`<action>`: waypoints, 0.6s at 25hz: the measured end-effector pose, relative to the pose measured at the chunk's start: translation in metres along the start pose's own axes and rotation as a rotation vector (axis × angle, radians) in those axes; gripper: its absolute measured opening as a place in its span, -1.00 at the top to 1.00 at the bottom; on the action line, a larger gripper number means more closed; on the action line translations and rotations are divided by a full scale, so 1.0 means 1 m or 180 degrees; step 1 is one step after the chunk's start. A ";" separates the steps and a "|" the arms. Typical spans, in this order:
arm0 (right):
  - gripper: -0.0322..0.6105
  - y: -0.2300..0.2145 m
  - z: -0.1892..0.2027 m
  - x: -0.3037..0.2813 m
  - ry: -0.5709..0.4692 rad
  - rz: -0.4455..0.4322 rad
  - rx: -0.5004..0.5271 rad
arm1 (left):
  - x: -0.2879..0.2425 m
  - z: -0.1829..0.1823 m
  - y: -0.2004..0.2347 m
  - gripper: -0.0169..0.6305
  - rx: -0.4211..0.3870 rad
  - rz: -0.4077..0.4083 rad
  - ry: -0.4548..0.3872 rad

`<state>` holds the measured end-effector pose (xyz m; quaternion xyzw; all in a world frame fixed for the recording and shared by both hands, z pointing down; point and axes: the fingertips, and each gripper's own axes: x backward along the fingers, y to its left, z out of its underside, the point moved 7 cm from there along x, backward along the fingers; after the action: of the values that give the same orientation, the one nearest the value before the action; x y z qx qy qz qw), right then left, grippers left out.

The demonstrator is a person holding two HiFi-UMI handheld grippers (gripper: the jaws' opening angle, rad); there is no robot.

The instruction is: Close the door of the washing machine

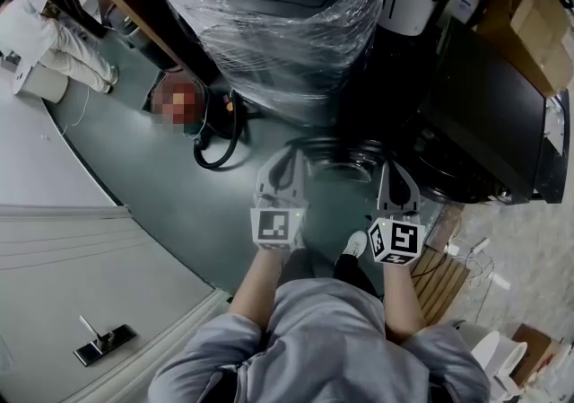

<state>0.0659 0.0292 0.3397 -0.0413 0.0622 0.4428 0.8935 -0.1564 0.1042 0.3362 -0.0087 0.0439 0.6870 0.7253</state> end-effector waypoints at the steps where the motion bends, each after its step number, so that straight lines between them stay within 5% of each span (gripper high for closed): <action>1: 0.90 0.000 0.001 -0.001 0.0007 -0.0004 -0.0005 | -0.001 0.000 0.000 0.95 0.0018 -0.0002 -0.0002; 15: 0.90 -0.004 0.030 -0.030 0.0234 -0.0048 0.0057 | -0.026 0.010 0.014 0.95 -0.0054 0.0029 -0.0081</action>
<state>0.0537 0.0068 0.3736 -0.0501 0.0986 0.4336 0.8943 -0.1708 0.0798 0.3487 -0.0060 0.0288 0.6907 0.7226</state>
